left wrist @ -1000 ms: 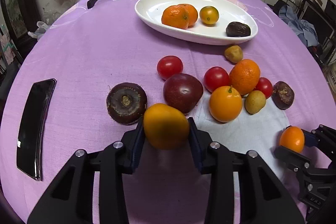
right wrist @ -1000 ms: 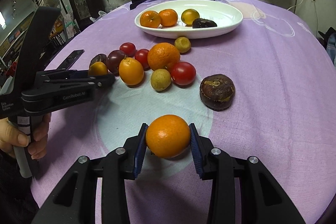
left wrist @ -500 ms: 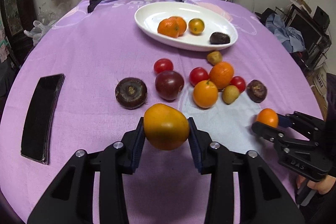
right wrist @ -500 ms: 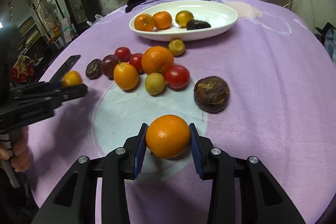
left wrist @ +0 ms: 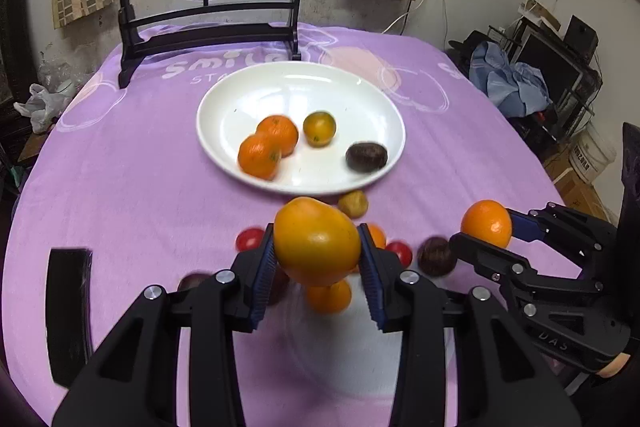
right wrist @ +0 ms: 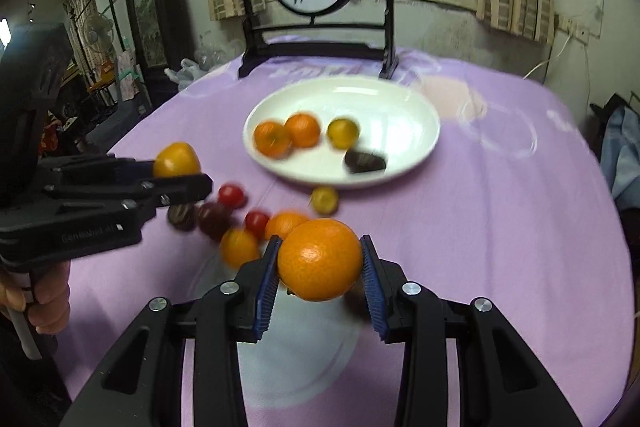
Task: Organize fruits
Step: 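Carry both fruits to the white plate and release them there, then grasp a dark brown fruit with the right tool while the left tool grasps another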
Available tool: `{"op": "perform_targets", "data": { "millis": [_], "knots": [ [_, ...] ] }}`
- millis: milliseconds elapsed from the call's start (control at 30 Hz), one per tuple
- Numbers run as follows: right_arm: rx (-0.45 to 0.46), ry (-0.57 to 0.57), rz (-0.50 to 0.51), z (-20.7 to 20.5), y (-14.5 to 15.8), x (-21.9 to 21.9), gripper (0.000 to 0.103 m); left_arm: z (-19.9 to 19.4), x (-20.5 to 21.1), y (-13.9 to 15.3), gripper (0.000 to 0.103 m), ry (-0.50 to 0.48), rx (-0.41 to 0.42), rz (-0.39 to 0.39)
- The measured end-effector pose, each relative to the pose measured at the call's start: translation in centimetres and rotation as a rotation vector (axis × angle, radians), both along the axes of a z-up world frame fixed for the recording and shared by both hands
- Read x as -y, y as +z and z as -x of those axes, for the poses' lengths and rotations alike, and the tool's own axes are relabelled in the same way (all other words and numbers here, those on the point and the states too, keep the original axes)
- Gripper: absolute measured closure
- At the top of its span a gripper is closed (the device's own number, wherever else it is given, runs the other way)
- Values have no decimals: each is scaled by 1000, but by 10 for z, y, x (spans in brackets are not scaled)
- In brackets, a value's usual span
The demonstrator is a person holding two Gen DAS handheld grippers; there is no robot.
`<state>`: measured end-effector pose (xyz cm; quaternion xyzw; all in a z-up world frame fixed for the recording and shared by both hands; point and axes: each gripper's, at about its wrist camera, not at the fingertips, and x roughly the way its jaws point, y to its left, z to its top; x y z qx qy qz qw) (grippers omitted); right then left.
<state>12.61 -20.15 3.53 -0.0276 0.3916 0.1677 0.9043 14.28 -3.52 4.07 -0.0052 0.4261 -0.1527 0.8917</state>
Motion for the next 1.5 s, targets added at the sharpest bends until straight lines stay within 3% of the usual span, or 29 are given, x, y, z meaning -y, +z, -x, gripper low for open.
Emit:
{"op": "perform_targets", "data": {
  "millis": [200, 367, 733, 800, 900, 1000, 1500],
  "knots": [
    [14, -36, -11, -51, 8, 10, 64, -54, 29, -13, 65, -18, -38, -23],
    [-25, -65, -16, -95, -8, 20, 63, -91, 41, -34, 65, -3, -81, -47],
    [-82, -79, -43, -145, -37, 17, 63, -124, 40, -58, 64, 11, -129, -81],
    [-87, -91, -76, -152, -37, 19, 46, -126, 41, -57, 58, 8, -133, -83],
    [-72, -96, -94, -151, -33, 21, 46, -122, 39, -47, 41, 8, -109, -64],
    [-65, -102, -99, -142, -29, 23, 45, -113, 35, -36, 32, 27, -76, -71],
    [-70, -115, -53, -51, -31, 46, 39, -22, -16, -15, 10, 107, 15, -49]
  ]
}}
